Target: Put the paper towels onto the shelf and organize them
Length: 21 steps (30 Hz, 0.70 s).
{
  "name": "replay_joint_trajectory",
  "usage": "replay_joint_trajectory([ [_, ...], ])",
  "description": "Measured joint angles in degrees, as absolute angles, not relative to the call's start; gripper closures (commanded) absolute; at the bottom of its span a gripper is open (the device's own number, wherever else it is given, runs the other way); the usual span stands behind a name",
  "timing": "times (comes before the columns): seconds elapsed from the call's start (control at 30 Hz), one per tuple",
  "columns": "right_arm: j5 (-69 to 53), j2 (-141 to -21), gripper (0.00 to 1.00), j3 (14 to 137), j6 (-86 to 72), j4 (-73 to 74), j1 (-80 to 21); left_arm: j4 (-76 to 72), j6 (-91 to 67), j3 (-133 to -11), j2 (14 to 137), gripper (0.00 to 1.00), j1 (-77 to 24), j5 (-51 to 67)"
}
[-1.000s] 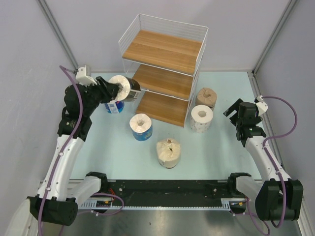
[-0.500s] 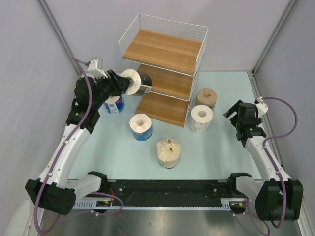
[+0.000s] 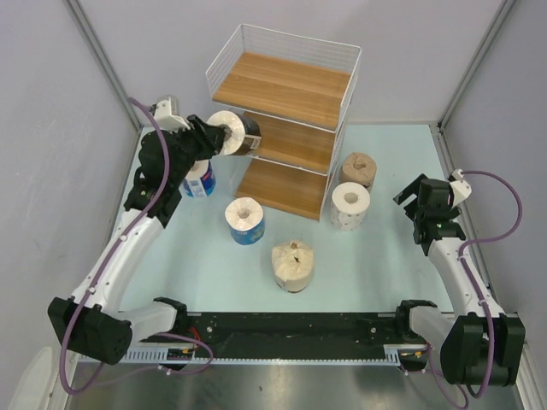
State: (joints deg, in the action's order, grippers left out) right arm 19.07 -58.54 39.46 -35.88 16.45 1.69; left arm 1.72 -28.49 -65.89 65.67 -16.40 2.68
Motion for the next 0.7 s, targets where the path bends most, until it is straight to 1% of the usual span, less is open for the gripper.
replay_joint_trajectory([
  [0.2,19.0,-58.3,0.0,39.5,-35.7,16.4,2.2,0.7,-28.6,-65.9,68.1,0.66,-15.5,-0.1],
  [0.7,18.1,-57.6,0.0,39.5,-34.9,16.5,3.3,-2.0,-31.0,-68.6,73.7,0.66,-5.8,6.9],
])
